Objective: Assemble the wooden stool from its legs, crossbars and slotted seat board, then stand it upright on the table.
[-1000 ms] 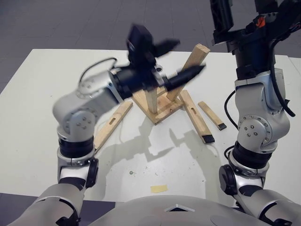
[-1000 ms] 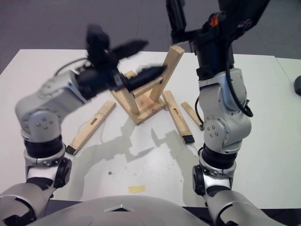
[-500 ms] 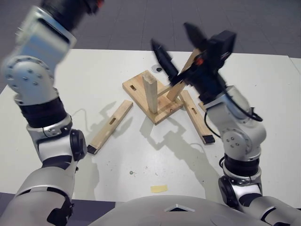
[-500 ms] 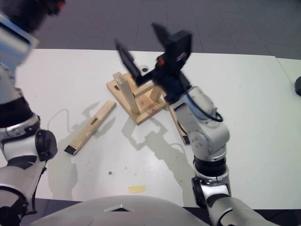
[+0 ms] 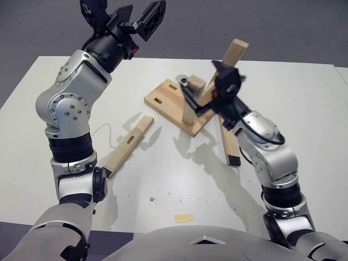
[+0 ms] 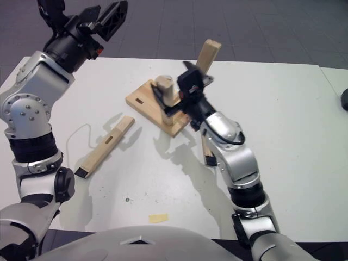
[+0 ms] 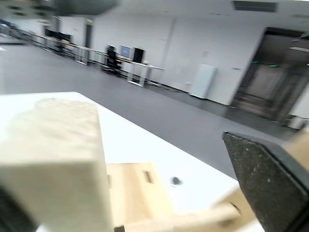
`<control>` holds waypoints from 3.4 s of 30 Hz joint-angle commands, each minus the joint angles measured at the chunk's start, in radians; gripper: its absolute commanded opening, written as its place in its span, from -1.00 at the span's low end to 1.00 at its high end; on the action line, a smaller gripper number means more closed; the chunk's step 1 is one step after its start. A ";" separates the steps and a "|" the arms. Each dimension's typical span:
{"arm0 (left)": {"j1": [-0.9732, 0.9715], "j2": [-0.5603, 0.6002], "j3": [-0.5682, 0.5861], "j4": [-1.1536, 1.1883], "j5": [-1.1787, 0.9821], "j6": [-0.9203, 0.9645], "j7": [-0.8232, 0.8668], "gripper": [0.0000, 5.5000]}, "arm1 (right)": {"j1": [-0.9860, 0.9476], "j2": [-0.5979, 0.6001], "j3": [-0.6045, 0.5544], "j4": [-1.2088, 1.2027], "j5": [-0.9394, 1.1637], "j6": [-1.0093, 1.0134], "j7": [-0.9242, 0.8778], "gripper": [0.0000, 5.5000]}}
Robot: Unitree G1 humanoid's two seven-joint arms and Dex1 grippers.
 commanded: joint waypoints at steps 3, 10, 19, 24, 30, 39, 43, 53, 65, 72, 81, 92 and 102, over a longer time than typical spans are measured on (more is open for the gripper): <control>0.029 -0.002 -0.001 -0.029 0.035 0.021 0.005 0.96 | -0.004 -0.091 -0.167 -0.003 -0.091 -0.017 -0.031 0.96; 0.039 0.008 -0.034 -0.024 0.095 0.021 -0.020 0.96 | -0.010 -0.066 -0.198 0.041 -0.208 -0.045 -0.118 0.96; 0.059 -0.011 -0.078 -0.030 0.144 0.028 -0.058 0.96 | 0.049 0.087 -0.292 0.112 -0.003 0.027 -0.067 0.89; 0.076 -0.025 -0.079 -0.041 0.151 0.034 -0.058 0.96 | 0.038 0.116 -0.336 0.116 0.069 0.063 -0.065 0.63; 0.088 -0.041 -0.080 -0.055 0.163 0.041 -0.063 0.96 | 0.036 0.102 -0.311 0.138 0.079 0.038 -0.024 0.29; 0.130 -0.046 -0.067 -0.088 0.183 0.047 -0.054 0.96 | 0.048 0.072 -0.318 0.217 0.112 0.003 0.080 -0.21; 0.145 -0.038 -0.065 -0.099 0.192 0.053 -0.056 0.96 | 0.047 0.048 -0.337 0.268 0.125 -0.029 0.123 -0.24; 0.124 -0.027 -0.083 -0.098 0.203 0.071 -0.108 0.96 | 0.144 -0.070 -0.359 0.243 0.294 -0.052 0.401 -0.24; 0.124 -0.019 -0.074 -0.090 0.209 0.078 -0.132 0.96 | 0.126 -0.279 -0.285 0.265 0.304 -0.097 0.672 -0.24; 0.123 -0.014 -0.072 -0.072 0.220 0.073 -0.147 0.96 | 0.068 -0.312 -0.253 0.343 0.264 -0.154 0.694 -0.24; 0.125 -0.032 -0.073 -0.046 0.234 0.065 -0.150 0.96 | -0.095 -0.206 -0.274 0.411 0.255 -0.169 0.538 0.19; 0.138 -0.057 -0.091 -0.048 0.242 0.076 -0.151 0.96 | -0.149 -0.122 -0.390 0.479 0.145 -0.370 0.257 0.84; 0.161 -0.055 0.017 -0.085 0.235 0.070 -0.086 0.96 | -0.052 0.028 -0.578 0.171 0.401 -0.275 0.012 0.96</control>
